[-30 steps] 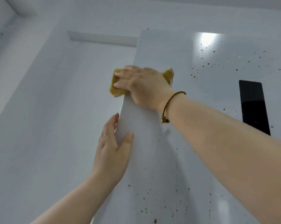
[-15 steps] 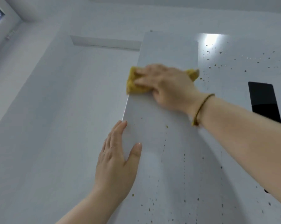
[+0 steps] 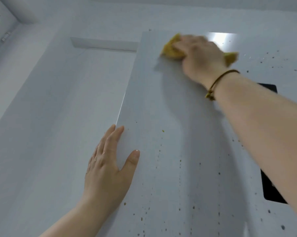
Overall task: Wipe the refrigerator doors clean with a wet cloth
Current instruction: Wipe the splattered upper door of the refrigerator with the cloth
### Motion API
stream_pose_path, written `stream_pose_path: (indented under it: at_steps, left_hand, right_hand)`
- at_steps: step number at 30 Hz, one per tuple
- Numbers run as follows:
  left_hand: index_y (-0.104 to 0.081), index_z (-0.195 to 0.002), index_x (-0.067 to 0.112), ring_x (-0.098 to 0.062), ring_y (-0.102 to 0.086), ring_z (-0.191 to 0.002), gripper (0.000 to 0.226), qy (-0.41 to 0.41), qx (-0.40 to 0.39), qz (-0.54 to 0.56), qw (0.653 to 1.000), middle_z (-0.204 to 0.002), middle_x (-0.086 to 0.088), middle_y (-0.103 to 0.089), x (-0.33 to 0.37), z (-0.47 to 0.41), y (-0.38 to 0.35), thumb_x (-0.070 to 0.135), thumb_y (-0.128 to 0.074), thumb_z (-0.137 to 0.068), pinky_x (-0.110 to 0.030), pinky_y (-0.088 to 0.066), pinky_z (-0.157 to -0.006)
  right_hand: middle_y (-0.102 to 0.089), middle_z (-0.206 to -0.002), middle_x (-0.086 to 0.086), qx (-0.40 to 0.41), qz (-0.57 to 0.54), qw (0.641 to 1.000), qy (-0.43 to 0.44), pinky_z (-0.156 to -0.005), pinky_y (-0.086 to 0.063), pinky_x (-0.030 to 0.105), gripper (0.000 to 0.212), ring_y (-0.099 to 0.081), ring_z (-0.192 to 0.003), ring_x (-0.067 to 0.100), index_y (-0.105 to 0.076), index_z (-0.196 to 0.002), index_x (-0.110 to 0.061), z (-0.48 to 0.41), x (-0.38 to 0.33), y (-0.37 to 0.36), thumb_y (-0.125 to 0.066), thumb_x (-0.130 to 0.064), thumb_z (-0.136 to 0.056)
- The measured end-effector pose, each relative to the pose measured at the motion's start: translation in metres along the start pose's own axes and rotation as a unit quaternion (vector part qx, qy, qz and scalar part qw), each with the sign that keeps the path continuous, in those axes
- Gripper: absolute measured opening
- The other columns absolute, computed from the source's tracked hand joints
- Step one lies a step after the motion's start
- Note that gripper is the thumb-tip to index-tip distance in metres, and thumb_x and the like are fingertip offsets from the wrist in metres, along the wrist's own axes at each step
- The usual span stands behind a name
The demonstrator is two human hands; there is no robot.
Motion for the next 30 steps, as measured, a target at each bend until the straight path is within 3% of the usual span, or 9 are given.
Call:
stream_pose_path:
  at_steps: [2, 4, 6, 10, 12, 16, 18, 26, 30]
  left_hand:
    - [-0.017, -0.107, 0.063, 0.003, -0.020, -0.134, 0.052, -0.001, -0.003, 0.002, 1.000, -0.125, 0.043, -0.009, 0.001, 0.001, -0.001, 0.069, -0.030, -0.057, -0.022, -0.017, -0.107]
    - [-0.016, -0.106, 0.063, 0.002, -0.020, -0.135, 0.053, -0.002, -0.005, 0.002, 1.000, -0.126, 0.042, -0.008, 0.001, 0.001, -0.001, 0.071, -0.027, -0.054, -0.022, -0.017, -0.108]
    - [-0.018, -0.114, 0.059, 0.000, -0.022, -0.135, 0.062, -0.008, 0.001, 0.006, 1.000, -0.126, 0.040, -0.011, 0.001, 0.000, 0.000, 0.071, -0.021, -0.053, -0.022, -0.016, -0.108]
    - [-0.027, -0.137, 0.039, -0.004, -0.022, -0.136, 0.089, -0.010, 0.018, -0.020, 1.000, -0.129, 0.034, -0.014, 0.000, 0.000, 0.000, 0.070, -0.016, -0.055, -0.024, -0.015, -0.108]
    - [-0.026, -0.139, 0.038, -0.004, -0.019, -0.136, 0.091, -0.008, 0.018, -0.038, 0.999, -0.130, 0.033, -0.013, 0.001, 0.000, -0.001, 0.070, -0.015, -0.054, -0.023, -0.013, -0.108]
    - [-0.028, -0.139, 0.035, -0.006, -0.020, -0.137, 0.091, -0.009, 0.021, -0.047, 0.999, -0.131, 0.031, -0.013, 0.002, 0.001, -0.001, 0.070, -0.015, -0.056, -0.025, -0.012, -0.109]
    - [-0.029, -0.139, 0.033, -0.008, -0.021, -0.137, 0.091, -0.011, 0.022, -0.053, 0.998, -0.131, 0.031, -0.013, 0.005, 0.002, -0.001, 0.070, -0.015, -0.057, -0.027, -0.013, -0.110]
    - [-0.029, -0.141, 0.027, -0.014, -0.021, -0.138, 0.095, 0.015, 0.018, -0.076, 0.997, -0.149, 0.012, -0.023, 0.011, 0.004, 0.000, 0.070, -0.016, -0.056, -0.030, -0.013, -0.111]
    - [-0.030, -0.141, 0.020, -0.018, -0.023, -0.138, 0.073, 0.022, 0.025, -0.040, 0.999, -0.149, 0.001, -0.029, 0.015, 0.001, 0.001, 0.052, -0.038, -0.076, -0.031, -0.014, -0.112]
  right_hand:
    - [-0.035, -0.142, 0.012, 0.013, 0.007, 0.983, -0.183, -0.100, -0.030, 0.043, 0.044, -0.033, -0.126, 0.034, -0.041, -0.132, -0.014, 0.006, 0.045, 0.009, -0.033, -0.005, -0.091]
    - [-0.035, -0.138, 0.016, 0.014, 0.022, 0.965, -0.261, -0.098, -0.032, 0.044, 0.038, -0.034, -0.123, 0.037, -0.040, -0.129, -0.009, 0.011, 0.055, 0.012, -0.032, -0.006, -0.092]
    - [-0.037, -0.138, 0.014, 0.024, 0.009, 0.980, -0.200, -0.097, -0.032, 0.043, 0.039, -0.035, -0.122, 0.036, -0.042, -0.128, -0.010, 0.014, 0.033, 0.008, -0.033, -0.006, -0.091]
    - [-0.040, -0.143, 0.007, 0.042, -0.047, 0.989, 0.131, -0.100, -0.033, 0.042, 0.043, -0.037, -0.129, 0.031, -0.049, -0.132, -0.016, 0.036, -0.028, -0.006, -0.038, -0.006, -0.091]
    - [-0.032, -0.149, -0.001, -0.001, -0.033, 0.994, 0.108, -0.106, -0.028, 0.039, 0.048, -0.031, -0.135, 0.023, -0.042, -0.136, -0.024, 0.026, -0.006, -0.001, -0.036, -0.007, -0.092]
    - [-0.031, -0.146, 0.005, -0.010, -0.019, 0.987, -0.156, -0.104, -0.029, 0.043, 0.050, -0.029, -0.131, 0.031, -0.039, -0.136, -0.020, 0.021, 0.075, 0.017, -0.033, -0.003, -0.090]
    - [-0.032, -0.144, 0.009, -0.006, 0.011, 0.977, -0.213, -0.101, -0.031, 0.044, 0.048, -0.030, -0.128, 0.034, -0.038, -0.135, -0.015, 0.032, 0.084, 0.019, -0.032, -0.003, -0.089]
    - [-0.023, -0.152, -0.008, -0.082, -0.048, 0.981, 0.166, -0.111, -0.018, 0.029, 0.053, -0.020, -0.139, 0.016, -0.036, -0.139, -0.028, 0.069, 0.000, 0.003, -0.036, -0.005, -0.092]
    - [-0.025, -0.151, -0.007, -0.057, -0.051, 0.997, -0.019, -0.107, -0.024, 0.033, 0.055, -0.022, -0.137, 0.019, -0.037, -0.139, -0.026, 0.054, 0.059, 0.017, -0.033, -0.001, -0.090]
Point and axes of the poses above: each hand's wrist, its own z-axis away from the middle knuckle, its own y-axis out of the back of the hand, x = y × z, the point moved 6 cm from there along -z, towards the middle knuckle
